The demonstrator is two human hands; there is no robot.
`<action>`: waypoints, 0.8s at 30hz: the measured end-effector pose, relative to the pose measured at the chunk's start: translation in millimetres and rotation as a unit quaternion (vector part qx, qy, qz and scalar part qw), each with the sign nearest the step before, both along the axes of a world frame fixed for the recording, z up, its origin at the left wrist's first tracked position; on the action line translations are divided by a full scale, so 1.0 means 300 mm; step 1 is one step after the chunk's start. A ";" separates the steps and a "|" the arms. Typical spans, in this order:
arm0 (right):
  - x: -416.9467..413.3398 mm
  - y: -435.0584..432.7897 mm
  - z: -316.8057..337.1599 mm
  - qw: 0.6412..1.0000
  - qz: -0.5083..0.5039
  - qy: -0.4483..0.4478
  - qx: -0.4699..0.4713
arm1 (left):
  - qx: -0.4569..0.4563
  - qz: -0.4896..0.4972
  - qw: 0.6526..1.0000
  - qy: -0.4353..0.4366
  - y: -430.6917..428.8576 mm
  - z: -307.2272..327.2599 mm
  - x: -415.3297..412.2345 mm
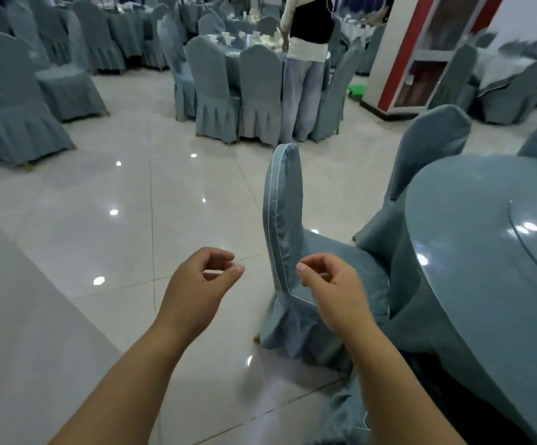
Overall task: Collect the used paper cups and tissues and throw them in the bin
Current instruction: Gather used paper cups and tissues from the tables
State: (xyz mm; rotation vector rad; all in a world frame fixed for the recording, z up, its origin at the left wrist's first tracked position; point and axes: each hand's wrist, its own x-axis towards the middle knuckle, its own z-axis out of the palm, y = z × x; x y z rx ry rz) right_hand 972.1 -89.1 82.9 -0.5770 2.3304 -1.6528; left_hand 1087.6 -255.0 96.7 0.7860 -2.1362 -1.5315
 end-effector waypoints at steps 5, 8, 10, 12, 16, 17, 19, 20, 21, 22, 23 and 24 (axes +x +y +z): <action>-0.245 -0.060 0.014 0.997 -0.070 0.013 -0.029 | -0.031 -0.072 0.997 0.017 -0.103 0.029 -0.307; -0.417 -0.107 0.024 0.994 -0.101 0.032 -0.038 | -0.052 -0.103 0.993 0.027 -0.177 0.048 -0.515; -0.536 -0.144 0.036 0.991 -0.123 0.037 -0.045 | -0.055 -0.116 0.991 0.035 -0.229 0.063 -0.655; -0.651 -0.180 0.052 0.988 -0.146 0.032 -0.048 | -0.056 -0.134 0.989 0.031 -0.281 0.085 -0.789; -0.850 -0.252 0.085 0.981 -0.185 0.030 -0.051 | -0.051 -0.163 0.984 0.041 -0.373 0.130 -1.021; -0.888 -0.271 0.092 0.980 -0.190 0.031 -0.049 | -0.048 -0.168 0.984 0.045 -0.393 0.135 -1.070; -0.958 -0.313 0.101 0.978 -0.200 0.029 -0.045 | -0.034 -0.180 0.982 0.048 -0.430 0.136 -1.162; -0.989 -0.332 0.105 0.978 -0.204 0.028 -0.041 | -0.027 -0.187 0.981 0.047 -0.449 0.132 -1.207; -1.021 -0.351 0.107 0.977 -0.210 0.027 -0.035 | -0.023 -0.196 0.979 0.045 -0.468 0.129 -1.251; -1.053 -0.368 0.109 0.975 -0.219 0.027 -0.029 | -0.022 -0.207 0.977 0.043 -0.488 0.126 -1.298; -1.085 -0.385 0.109 0.972 -0.231 0.026 -0.025 | -0.020 -0.217 0.975 0.043 -0.511 0.124 -1.345; -1.116 -0.403 0.108 0.969 -0.245 0.025 -0.024 | -0.017 -0.227 0.973 0.045 -0.536 0.122 -1.393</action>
